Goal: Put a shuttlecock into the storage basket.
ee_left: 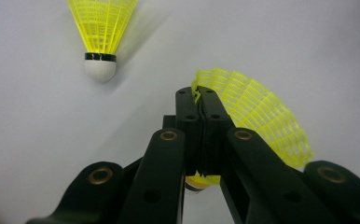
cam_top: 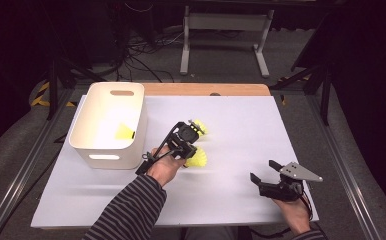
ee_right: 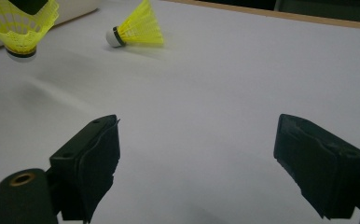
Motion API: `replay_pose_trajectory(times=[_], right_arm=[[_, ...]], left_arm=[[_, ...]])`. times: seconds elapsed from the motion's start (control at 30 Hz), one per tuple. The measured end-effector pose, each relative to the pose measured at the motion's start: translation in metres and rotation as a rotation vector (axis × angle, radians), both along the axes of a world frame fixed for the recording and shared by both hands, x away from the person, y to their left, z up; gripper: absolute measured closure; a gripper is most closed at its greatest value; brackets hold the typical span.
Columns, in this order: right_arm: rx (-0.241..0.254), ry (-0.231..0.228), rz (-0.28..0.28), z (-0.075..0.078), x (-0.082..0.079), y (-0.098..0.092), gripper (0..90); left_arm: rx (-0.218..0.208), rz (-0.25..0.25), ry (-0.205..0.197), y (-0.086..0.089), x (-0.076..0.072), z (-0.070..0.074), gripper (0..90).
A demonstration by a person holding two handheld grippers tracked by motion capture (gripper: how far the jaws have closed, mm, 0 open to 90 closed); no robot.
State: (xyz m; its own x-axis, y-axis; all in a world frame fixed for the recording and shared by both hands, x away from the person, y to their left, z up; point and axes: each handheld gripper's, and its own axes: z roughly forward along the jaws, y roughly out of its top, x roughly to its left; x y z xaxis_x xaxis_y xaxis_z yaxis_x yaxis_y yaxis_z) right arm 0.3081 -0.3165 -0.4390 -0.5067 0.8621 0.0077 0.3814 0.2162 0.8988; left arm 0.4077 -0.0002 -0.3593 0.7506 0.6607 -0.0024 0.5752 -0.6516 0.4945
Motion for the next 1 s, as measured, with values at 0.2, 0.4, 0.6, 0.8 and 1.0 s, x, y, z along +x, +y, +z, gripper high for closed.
replay_pose_trajectory(times=[0.2, 0.4, 0.6, 0.8, 1.0], right_arm=[[-0.002, -0.001, 0.002, 0.000, 0.000, 0.000, 14.6], [-0.003, 0.002, 0.003, 0.000, 0.001, 0.000, 14.6], [-0.002, 0.003, 0.003, -0.001, 0.001, 0.000, 14.6], [-0.003, 0.004, 0.001, -0.001, 0.001, 0.000, 14.5], [-0.004, 0.006, 0.002, -0.001, 0.001, 0.000, 14.6]], left_arm=[[-0.011, 0.003, 0.006, 0.004, 0.001, 0.003, 88.9], [-0.016, 0.005, 0.004, 0.007, 0.001, 0.007, 88.9], [-0.022, 0.007, 0.003, 0.011, 0.001, 0.011, 88.8], [-0.020, 0.007, 0.003, 0.015, 0.002, 0.014, 88.9], [-0.030, 0.006, 0.006, 0.017, 0.003, 0.019, 88.8]])
